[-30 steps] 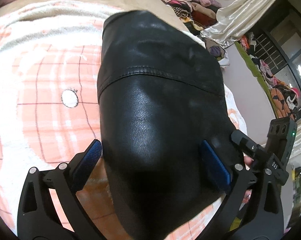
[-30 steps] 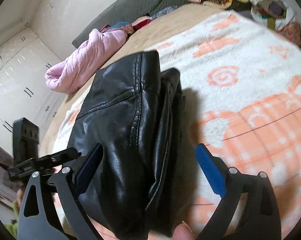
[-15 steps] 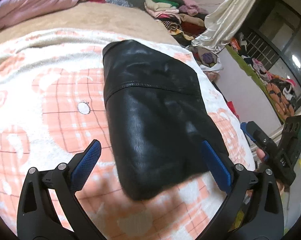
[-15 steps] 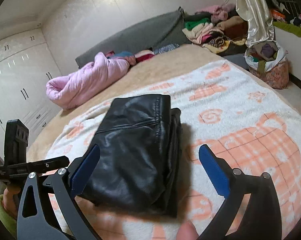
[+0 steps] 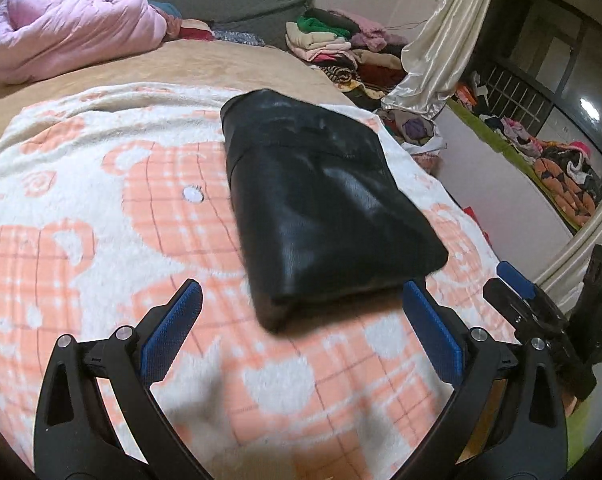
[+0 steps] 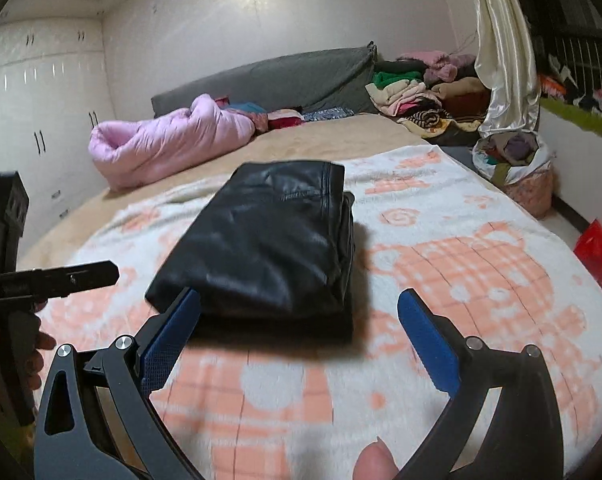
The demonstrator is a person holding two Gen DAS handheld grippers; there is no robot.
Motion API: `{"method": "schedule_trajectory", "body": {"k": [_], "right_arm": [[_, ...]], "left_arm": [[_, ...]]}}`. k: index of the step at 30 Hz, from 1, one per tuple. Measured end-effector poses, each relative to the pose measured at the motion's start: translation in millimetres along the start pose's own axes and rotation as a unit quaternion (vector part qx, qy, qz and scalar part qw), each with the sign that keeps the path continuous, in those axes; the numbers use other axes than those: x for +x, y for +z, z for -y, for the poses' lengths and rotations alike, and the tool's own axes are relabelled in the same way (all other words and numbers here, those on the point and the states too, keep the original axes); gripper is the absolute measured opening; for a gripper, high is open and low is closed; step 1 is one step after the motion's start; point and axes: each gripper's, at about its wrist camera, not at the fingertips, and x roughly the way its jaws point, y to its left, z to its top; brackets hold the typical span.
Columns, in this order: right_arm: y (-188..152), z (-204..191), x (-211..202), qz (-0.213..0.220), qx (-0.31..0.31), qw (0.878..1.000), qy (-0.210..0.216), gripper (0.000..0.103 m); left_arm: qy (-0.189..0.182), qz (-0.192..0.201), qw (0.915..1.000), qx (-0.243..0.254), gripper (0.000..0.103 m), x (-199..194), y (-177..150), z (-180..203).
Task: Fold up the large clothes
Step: 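Lower the folded bundle onto the blanket and open both tools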
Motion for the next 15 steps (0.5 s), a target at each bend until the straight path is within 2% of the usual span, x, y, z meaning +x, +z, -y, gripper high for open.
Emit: {"method": "schedule_trajectory", "body": {"k": [6, 15], "right_arm": [[-23.7, -13.2, -3.8, -0.023, -0.027, 0.999, -0.033, 0.099], [-36.3, -11.6, -4.7, -0.033, -0.025, 0.999, -0.035, 0.099]], "left_arm": [[0.014, 0.001, 0.9999, 0.001, 0.094, -7.7, -24.0, -3.3], [0.04, -0.006, 0.9992, 0.008, 0.094, -13.0, -35.2, -0.7]]}}
